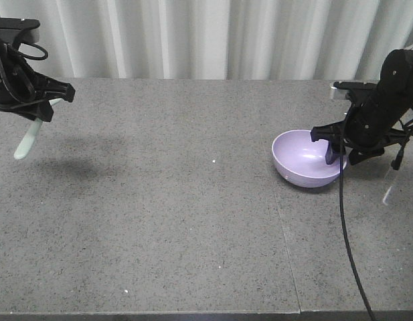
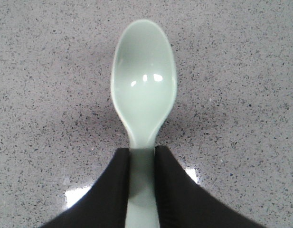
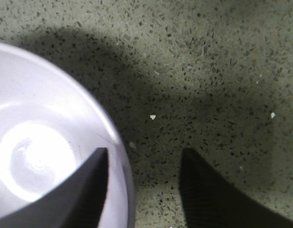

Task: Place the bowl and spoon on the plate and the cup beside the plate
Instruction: 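Grip the bowl rim with the right gripper and lift it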

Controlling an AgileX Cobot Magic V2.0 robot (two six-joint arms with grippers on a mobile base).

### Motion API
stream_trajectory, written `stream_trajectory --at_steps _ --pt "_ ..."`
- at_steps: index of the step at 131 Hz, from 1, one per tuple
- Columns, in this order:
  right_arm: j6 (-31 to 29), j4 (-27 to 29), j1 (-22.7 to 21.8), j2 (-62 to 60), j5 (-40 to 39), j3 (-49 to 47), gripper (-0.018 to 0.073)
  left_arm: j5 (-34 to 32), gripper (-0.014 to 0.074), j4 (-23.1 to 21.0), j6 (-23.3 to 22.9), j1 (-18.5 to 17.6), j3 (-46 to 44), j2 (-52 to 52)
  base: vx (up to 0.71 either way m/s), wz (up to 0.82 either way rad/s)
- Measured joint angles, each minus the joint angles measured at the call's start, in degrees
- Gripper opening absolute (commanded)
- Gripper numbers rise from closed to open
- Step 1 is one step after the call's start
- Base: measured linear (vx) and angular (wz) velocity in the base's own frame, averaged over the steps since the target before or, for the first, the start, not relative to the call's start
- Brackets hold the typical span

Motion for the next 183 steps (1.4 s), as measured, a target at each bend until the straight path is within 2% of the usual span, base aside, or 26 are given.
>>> stream_trajectory --at_steps 11,14,81,134,183 --pt "0.00 0.05 0.00 0.05 -0.06 -0.05 0.0041 0.00 -0.0008 0.00 0.00 0.00 0.00 0.00 0.00 0.00" --pt "0.00 0.05 0.00 0.05 -0.21 -0.04 -0.0016 0.00 -0.0008 0.00 0.00 0.00 0.00 0.00 0.00 0.00" --pt "-1.42 2.14 0.00 -1.15 -0.71 -0.71 -0.0008 0.00 -0.0008 0.00 0.00 0.00 0.00 0.00 0.00 0.00" --pt "-2.71 4.16 0.00 -9.62 3.61 -10.93 -0.0008 0.00 -0.0008 0.00 0.00 0.00 0.00 0.00 0.00 0.00" --pt "-2.88 4.81 0.00 -14.43 4.29 -11.63 -0.0008 0.00 -0.0008 0.00 0.05 0.00 0.00 0.00 0.00 0.00"
